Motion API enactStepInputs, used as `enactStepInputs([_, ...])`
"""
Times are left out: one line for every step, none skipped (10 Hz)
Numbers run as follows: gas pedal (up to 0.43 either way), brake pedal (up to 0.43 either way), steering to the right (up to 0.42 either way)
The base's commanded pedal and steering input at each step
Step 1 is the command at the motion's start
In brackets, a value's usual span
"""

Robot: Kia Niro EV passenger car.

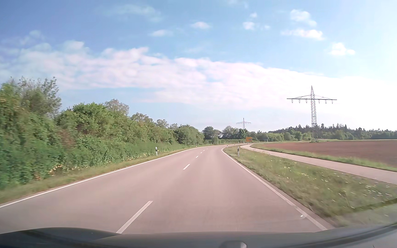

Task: Follow the waypoints while adhering to traffic rules and regulations

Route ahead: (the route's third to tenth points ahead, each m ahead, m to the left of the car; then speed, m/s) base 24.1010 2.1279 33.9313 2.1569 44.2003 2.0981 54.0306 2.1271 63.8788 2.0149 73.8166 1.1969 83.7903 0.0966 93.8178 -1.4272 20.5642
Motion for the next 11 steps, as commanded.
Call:
enactStepInputs([0.13,0.0,-0.002])
enactStepInputs([0.11,0.0,-0.002])
enactStepInputs([0.098,0.0,-0.003])
enactStepInputs([0.079,0.0,-0.003])
enactStepInputs([0.047,0.0,-0.003])
enactStepInputs([0.028,0.0,-0.003])
enactStepInputs([0.028,0.0,-0.003])
enactStepInputs([0.028,0.0,-0.003])
enactStepInputs([0.02,0.0,-0.003])
enactStepInputs([0.0,0.0,-0.002])
enactStepInputs([0.0,0.0,-0.002])
